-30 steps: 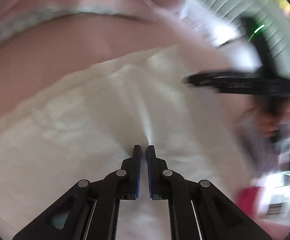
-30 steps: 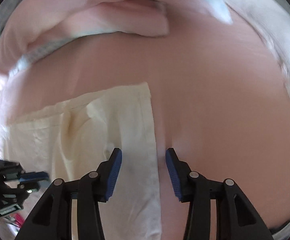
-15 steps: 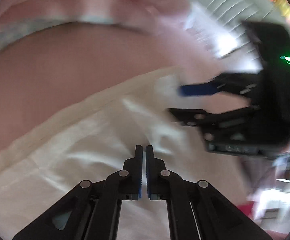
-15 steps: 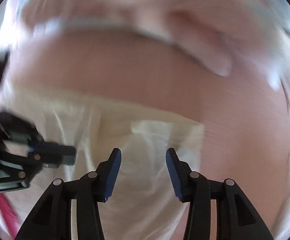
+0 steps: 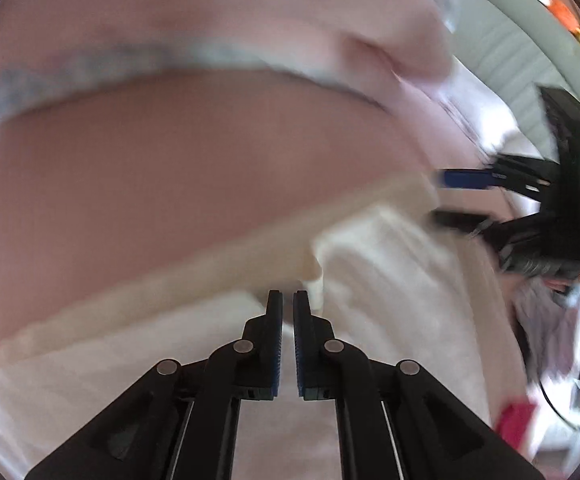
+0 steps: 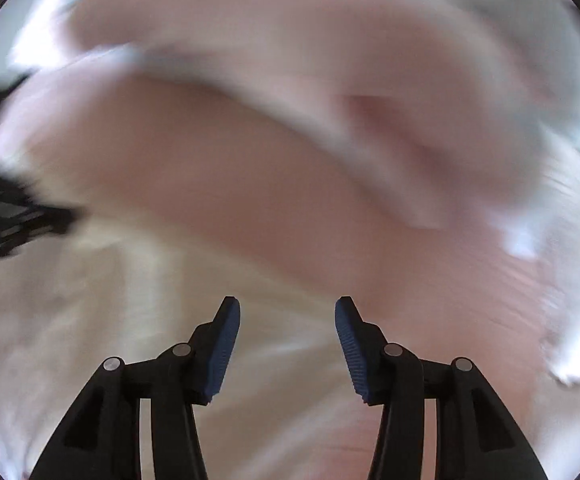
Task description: Fold clothes
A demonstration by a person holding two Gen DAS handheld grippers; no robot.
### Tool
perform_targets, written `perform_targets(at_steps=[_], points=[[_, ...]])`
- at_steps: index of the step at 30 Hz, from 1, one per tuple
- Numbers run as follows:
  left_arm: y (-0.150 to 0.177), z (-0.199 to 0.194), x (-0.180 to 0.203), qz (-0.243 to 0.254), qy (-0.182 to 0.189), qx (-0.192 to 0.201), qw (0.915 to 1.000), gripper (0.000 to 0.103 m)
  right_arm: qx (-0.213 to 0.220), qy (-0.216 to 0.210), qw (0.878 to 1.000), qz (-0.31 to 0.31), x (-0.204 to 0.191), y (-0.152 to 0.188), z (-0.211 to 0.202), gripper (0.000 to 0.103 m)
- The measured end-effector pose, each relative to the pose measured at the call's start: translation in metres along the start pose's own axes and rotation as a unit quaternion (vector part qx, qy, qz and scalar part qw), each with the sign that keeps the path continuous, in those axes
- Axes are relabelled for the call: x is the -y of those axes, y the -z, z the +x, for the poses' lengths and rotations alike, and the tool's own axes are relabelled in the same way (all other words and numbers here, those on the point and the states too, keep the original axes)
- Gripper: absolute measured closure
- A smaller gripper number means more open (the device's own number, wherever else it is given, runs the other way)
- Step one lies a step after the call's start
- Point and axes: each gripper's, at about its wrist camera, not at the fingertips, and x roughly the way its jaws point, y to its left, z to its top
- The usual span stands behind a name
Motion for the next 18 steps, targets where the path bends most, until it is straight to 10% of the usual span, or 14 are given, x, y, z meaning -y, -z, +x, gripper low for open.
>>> perform_targets(at_steps=[5,8,11,18], points=[[-0.006,0.006,-0.007,0.031,-0.031,0.001,0.999,0.096,-0.008,0.025,0.999,-0.024,-0.025,-0.002,0.018,0.044],[-0.021,-0.011,-0.02,-0.012,-0.162,0.059,0.9849,0.095,0.007,0.049,0.997,0.06,-0.004,-0.004,0.008,0.04],[-0.017,-0.031,-0.027,-0.07,-0.075,0.073,0.9921,0.094,0.048,0.099,0.989,0.099,0.0,0.005,-0.024,0.04],[0.068,-0.037,0.04,-0.002,-0.022,-0.016,0.9996,0.093,0.034,0.009,0.975,0.221,-0.03,0.022,-0.061,0.04]])
